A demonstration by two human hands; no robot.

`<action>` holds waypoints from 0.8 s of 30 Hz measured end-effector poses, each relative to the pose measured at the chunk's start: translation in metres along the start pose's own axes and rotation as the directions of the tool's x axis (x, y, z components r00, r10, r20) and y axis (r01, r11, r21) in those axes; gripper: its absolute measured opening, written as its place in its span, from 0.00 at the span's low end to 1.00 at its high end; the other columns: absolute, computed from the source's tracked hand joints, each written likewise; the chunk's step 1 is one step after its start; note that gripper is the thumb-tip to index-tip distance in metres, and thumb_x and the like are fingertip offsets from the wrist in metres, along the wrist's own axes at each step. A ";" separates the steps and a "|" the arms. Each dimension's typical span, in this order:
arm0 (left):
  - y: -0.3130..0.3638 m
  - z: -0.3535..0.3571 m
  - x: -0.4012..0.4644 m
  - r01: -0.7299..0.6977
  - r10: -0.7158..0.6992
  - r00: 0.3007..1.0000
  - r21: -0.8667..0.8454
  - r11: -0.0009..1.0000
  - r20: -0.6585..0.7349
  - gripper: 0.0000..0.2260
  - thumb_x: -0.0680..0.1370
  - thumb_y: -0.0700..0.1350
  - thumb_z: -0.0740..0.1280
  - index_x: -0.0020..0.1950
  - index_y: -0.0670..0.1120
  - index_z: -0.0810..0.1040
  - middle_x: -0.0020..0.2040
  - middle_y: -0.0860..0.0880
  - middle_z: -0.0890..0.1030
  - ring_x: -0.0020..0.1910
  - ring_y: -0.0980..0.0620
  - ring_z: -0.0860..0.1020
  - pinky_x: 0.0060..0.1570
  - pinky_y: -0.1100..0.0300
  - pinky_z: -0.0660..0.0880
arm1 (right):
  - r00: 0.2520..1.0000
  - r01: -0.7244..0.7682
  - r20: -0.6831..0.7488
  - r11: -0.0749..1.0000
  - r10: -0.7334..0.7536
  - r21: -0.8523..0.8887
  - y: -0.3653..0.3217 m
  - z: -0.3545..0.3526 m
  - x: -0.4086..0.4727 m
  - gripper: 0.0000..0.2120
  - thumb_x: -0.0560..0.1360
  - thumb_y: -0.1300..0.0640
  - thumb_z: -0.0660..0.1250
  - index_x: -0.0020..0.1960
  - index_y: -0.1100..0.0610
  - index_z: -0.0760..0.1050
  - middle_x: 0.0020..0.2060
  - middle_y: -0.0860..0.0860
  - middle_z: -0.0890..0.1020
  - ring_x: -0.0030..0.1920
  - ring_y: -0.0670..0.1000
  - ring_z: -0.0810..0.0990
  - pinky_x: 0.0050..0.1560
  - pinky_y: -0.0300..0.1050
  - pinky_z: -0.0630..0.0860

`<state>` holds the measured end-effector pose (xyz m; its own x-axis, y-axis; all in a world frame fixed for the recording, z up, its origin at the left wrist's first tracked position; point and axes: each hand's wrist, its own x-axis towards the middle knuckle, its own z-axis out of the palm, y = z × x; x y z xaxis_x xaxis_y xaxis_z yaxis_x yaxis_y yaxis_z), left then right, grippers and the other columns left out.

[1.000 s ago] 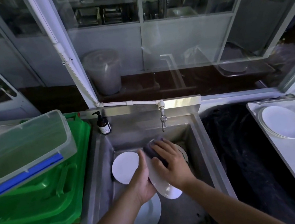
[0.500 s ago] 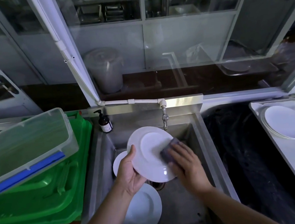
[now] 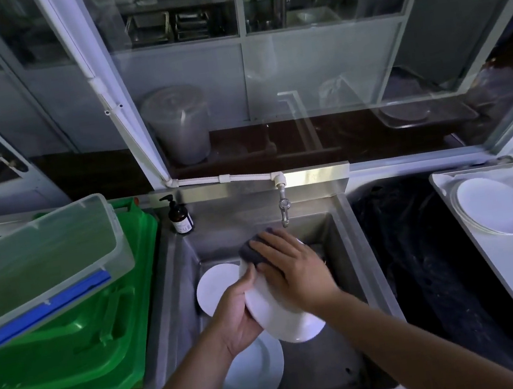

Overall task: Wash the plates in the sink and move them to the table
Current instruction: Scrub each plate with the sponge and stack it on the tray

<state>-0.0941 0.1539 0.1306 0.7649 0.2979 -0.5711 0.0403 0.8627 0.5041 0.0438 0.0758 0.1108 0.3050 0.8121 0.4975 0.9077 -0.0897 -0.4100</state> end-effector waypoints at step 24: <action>-0.005 0.000 -0.007 -0.036 0.035 0.999 0.009 0.999 0.033 0.26 0.81 0.56 0.60 0.73 0.42 0.74 0.67 0.36 0.79 0.64 0.40 0.81 0.56 0.47 0.81 | 0.964 -0.267 -0.009 0.964 0.267 -0.006 -0.010 0.001 -0.022 0.20 0.82 0.48 0.61 0.72 0.50 0.74 0.71 0.48 0.74 0.74 0.54 0.69 0.68 0.48 0.72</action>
<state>-0.0995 0.1477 0.1321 0.7865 0.3148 -0.5314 0.0188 0.8478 0.5300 0.0273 0.0593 0.1033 0.5386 0.7535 0.3771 0.7951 -0.3063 -0.5235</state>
